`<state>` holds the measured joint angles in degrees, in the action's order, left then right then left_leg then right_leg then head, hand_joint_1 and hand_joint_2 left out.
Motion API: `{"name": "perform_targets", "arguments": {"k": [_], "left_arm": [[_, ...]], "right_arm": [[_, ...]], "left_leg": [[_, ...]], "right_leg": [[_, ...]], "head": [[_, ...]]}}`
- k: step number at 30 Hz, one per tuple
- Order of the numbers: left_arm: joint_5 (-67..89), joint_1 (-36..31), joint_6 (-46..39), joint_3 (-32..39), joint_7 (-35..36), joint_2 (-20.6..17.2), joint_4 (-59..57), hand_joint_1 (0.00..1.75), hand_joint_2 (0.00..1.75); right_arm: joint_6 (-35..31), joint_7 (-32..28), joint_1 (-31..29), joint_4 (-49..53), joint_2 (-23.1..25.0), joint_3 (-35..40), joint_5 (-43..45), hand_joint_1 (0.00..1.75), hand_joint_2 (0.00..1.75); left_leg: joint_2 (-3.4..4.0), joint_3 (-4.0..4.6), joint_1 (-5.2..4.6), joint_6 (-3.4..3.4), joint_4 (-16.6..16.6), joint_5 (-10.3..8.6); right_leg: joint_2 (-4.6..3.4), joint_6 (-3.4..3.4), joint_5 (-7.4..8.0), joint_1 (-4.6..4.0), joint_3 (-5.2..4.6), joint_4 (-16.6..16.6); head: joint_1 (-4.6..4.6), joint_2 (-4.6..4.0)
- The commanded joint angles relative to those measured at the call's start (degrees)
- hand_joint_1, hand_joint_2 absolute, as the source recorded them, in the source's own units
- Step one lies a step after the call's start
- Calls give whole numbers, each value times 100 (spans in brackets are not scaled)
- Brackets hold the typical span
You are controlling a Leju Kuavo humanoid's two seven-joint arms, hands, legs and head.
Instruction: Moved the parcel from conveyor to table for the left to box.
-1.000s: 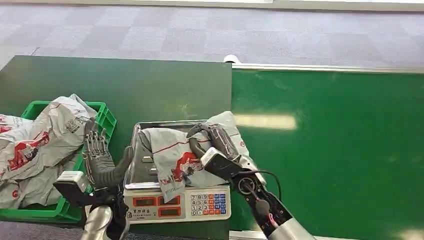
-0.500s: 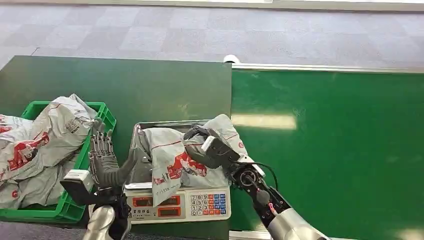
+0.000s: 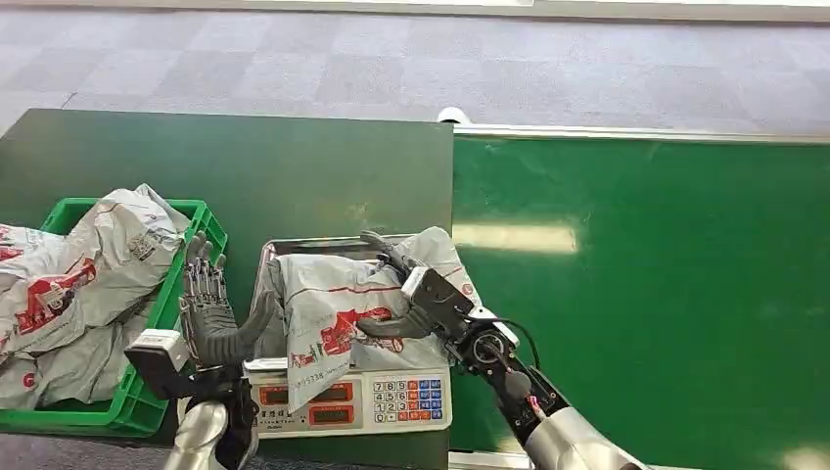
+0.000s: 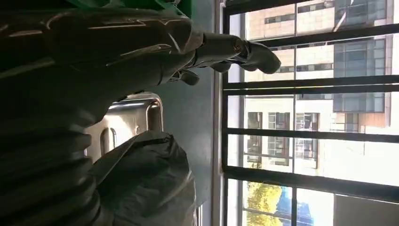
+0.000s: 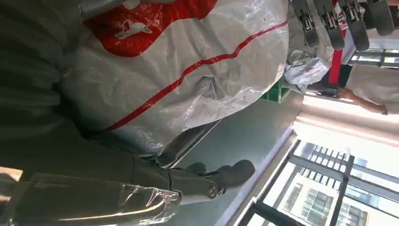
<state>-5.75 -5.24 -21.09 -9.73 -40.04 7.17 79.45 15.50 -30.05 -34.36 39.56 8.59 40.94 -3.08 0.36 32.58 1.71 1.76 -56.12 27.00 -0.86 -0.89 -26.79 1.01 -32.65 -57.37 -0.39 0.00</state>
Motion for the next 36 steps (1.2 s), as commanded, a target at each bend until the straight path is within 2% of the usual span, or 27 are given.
{"name": "perform_targets", "arguments": {"k": [1,6,8,11,12,13,26,30,36], "left_arm": [[11,-96,0,-37,4,-100,-306,0,175],[8,-17,-36,22,4,-65,-121,0,175],[12,-3,-20,29,4,-48,-80,0,175],[12,-24,-21,26,4,-46,-99,0,175],[18,-28,-38,22,4,-42,-117,0,175],[19,-21,-48,16,4,-44,-110,0,175],[19,-21,-48,17,4,-45,-110,0,175],[36,126,-99,104,4,-12,79,0,175],[84,76,-118,88,17,49,76,0,175]], "right_arm": [[-10,0,-105,-161,-13,2,8,0,175],[-265,-121,9,56,22,-123,24,0,175],[116,-190,165,348,43,-336,451,0,175],[118,-189,183,385,32,-329,454,0,175],[240,-362,314,631,33,-412,613,0,175],[231,-205,471,1002,-23,-400,637,0,175],[229,-205,472,1005,-34,-403,637,0,175],[-796,-346,782,1914,-83,-331,59,0,175],[-1017,-211,1182,2897,-10,-562,238,0,175]], "left_leg": [[-6,-5,-4,-10,5,-3],[-4,-4,-2,-8,4,-2],[-4,-5,-4,-10,5,-2],[-5,-3,-2,-9,4,-2],[-12,-7,-5,-15,7,-3],[-10,-4,-5,-11,5,-3],[-10,-3,-6,-14,6,-4],[-4,0,-3,-10,2,0],[-11,1,-4,-11,3,-1]], "right_leg": [[10,5,0,1,6,3],[8,6,0,0,5,3],[8,7,0,1,5,2],[8,7,-1,0,4,2],[17,9,-2,1,10,4],[14,7,-1,2,6,2],[15,8,0,3,5,3],[7,6,-2,0,2,2],[15,7,-4,1,2,0]], "head": [[0,0],[0,0],[0,0],[0,0],[-2,0],[0,0],[2,0],[0,0],[-2,0]]}}
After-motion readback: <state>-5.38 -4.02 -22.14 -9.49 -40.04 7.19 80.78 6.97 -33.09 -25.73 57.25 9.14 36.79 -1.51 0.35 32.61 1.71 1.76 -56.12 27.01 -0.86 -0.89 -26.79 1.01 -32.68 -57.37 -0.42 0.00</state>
